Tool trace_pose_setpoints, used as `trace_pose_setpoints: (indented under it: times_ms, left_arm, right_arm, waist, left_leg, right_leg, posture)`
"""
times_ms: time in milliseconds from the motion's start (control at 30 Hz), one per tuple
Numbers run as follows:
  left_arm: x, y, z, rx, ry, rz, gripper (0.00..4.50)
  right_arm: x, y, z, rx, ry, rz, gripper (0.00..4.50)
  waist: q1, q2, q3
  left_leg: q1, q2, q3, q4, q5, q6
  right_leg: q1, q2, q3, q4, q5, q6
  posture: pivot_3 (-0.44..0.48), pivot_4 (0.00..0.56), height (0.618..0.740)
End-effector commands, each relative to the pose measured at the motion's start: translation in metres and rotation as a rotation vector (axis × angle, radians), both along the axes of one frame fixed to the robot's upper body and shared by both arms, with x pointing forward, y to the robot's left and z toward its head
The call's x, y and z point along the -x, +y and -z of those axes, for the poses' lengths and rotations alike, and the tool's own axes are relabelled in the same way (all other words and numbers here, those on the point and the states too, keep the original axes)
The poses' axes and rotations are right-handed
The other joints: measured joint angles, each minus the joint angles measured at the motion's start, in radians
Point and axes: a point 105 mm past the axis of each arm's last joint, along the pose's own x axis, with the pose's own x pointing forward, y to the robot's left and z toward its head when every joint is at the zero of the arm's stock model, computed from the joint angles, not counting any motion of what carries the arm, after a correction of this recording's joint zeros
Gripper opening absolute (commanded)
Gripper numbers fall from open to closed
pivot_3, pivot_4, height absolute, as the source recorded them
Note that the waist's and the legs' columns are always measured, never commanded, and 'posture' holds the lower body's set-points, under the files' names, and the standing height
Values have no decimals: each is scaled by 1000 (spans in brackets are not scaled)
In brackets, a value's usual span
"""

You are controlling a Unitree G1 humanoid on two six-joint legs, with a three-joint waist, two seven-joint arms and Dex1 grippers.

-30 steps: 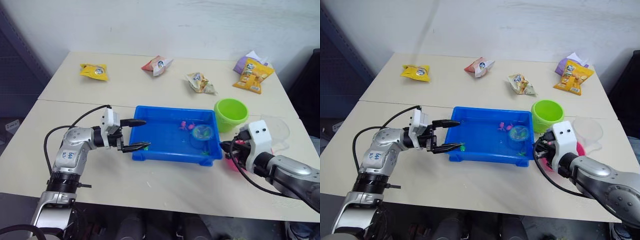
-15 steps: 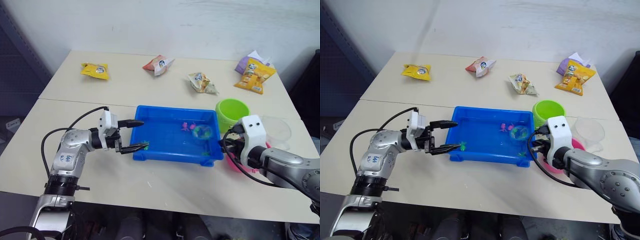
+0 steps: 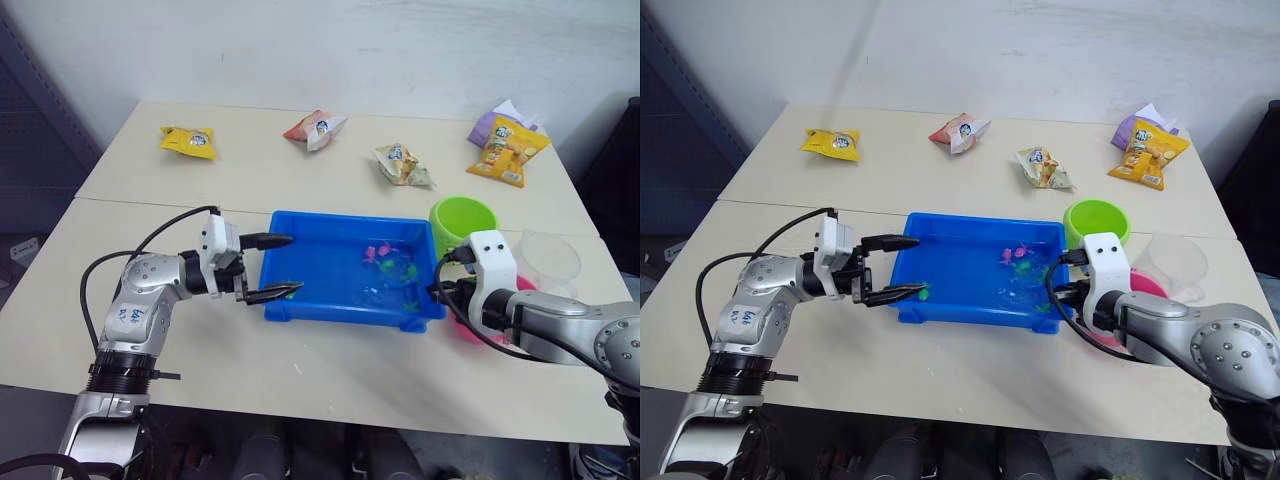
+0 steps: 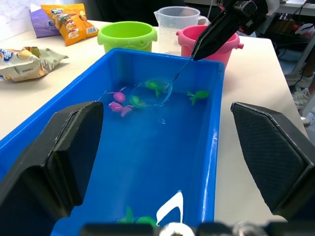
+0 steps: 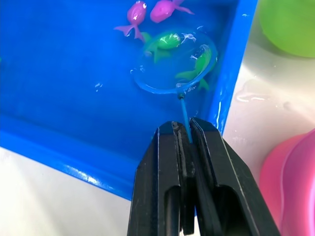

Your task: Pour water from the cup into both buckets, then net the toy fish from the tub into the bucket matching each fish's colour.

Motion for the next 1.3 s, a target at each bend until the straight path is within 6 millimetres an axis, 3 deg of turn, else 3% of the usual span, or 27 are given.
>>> trace_pose_setpoints:
  times_ms: [33, 900, 1300]
  left_arm:
    - [4, -4, -10, 8, -42, 13, 4459]
    - [3, -7, -14, 28, -52, -13, 4459]
    - [4, -3, -11, 24, -45, -19, 4459]
  right_arm:
    - [-3, 6, -4, -32, -12, 4, 0]
    - [-29, 18, -16, 3, -95, 5, 0]
    - [-9, 17, -20, 38, -124, -111, 0]
  waist:
    - [0, 0, 0]
    - [0, 0, 0]
    - [1, 0, 0]
  left_leg:
    - [0, 0, 0, 0, 0, 0]
    - [-1, 0, 0, -2, 0, 0]
    - [-2, 0, 0, -3, -1, 3]
  right_leg:
    - [0, 0, 0, 0, 0, 0]
    - [-2, 0, 0, -2, 0, 0]
    - [-2, 0, 0, -2, 0, 0]
  posture:
    - [0, 150, 738]
    - [0, 150, 738]
    - [0, 150, 738]
